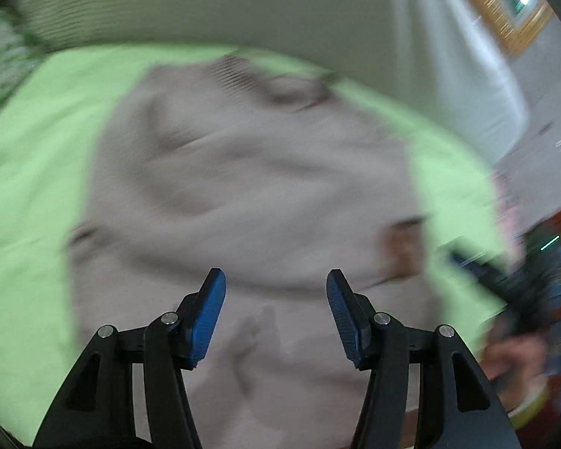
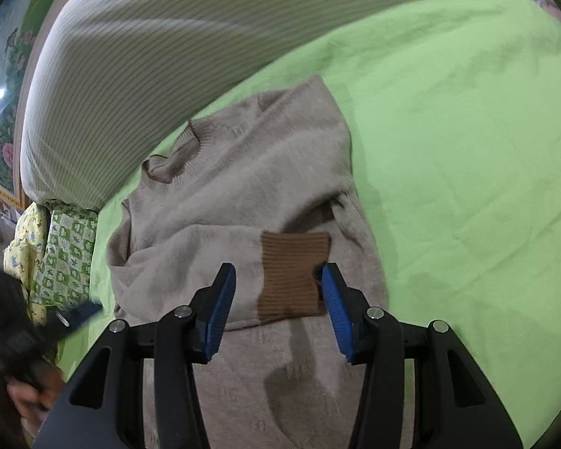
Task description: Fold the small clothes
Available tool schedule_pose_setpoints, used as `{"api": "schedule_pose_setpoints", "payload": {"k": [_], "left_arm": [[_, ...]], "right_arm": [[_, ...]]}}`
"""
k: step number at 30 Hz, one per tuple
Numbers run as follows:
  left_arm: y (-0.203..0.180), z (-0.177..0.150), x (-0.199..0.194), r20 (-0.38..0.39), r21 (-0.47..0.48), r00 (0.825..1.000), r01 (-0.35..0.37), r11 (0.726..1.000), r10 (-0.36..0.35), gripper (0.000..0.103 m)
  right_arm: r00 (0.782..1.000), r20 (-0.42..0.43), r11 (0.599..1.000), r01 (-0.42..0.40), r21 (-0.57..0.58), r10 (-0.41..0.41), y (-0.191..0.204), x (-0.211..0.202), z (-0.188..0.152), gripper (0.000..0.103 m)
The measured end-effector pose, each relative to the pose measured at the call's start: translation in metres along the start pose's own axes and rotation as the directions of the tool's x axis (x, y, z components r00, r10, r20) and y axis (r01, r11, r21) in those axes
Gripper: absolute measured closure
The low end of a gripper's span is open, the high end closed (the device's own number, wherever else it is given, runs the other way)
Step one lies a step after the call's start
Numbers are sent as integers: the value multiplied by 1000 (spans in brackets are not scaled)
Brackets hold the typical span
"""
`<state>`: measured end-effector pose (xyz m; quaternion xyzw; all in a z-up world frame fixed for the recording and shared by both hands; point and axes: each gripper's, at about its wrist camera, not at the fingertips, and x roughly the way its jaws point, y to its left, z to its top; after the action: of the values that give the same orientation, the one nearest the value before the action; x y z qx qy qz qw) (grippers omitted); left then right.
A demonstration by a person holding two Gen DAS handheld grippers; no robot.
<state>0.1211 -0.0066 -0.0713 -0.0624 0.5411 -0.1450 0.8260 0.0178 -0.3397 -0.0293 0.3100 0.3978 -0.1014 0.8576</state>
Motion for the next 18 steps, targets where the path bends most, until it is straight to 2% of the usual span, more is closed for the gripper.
{"api": "schedule_pose_setpoints", "payload": {"k": [2, 4, 6, 7, 9, 12, 13, 15, 16, 17, 18], "left_arm": [[29, -20, 10, -24, 30, 986, -161, 986, 162, 46], [53, -29, 22, -36, 39, 956, -291, 956, 293, 46], [67, -28, 33, -40, 47, 931, -361, 931, 363, 47], [69, -27, 37, -31, 46, 925, -377, 925, 379, 46], [68, -22, 45, 11, 63, 907, -421, 905, 421, 45], [61, -11, 61, 70, 76, 855, -518, 852, 514, 41], [60, -8, 64, 88, 67, 841, -540, 839, 534, 40], [58, 3, 66, 113, 48, 828, -557, 829, 549, 39], [59, 9, 70, 118, 27, 821, -565, 825, 559, 36], [62, 13, 65, 115, -4, 819, -565, 825, 562, 35], [65, 18, 65, 107, -35, 823, -557, 830, 557, 35]], "right_arm": [[1000, -28, 1000, -10, 5, 10, -2, 5, -4, 53], [998, -58, 999, -36, 32, 38, -4, 11, -9, 53], [994, -91, 997, -47, 59, 53, -5, 19, -15, 53], [993, -104, 997, -46, 65, 53, -5, 26, -16, 53], [992, -122, 997, -3, 77, 12, -6, 38, -18, 53], [989, -145, 988, 43, 148, -21, -11, 61, -17, 53], [989, -141, 985, 65, 159, -43, -10, 67, -17, 53], [994, -95, 987, 69, 142, -56, -2, 71, -15, 51], [996, -80, 990, 57, 128, -47, 3, 73, -14, 54], [997, -72, 992, 32, 126, -23, 6, 74, -13, 77], [998, -65, 991, -6, 132, 15, 11, 74, -10, 93]]}}
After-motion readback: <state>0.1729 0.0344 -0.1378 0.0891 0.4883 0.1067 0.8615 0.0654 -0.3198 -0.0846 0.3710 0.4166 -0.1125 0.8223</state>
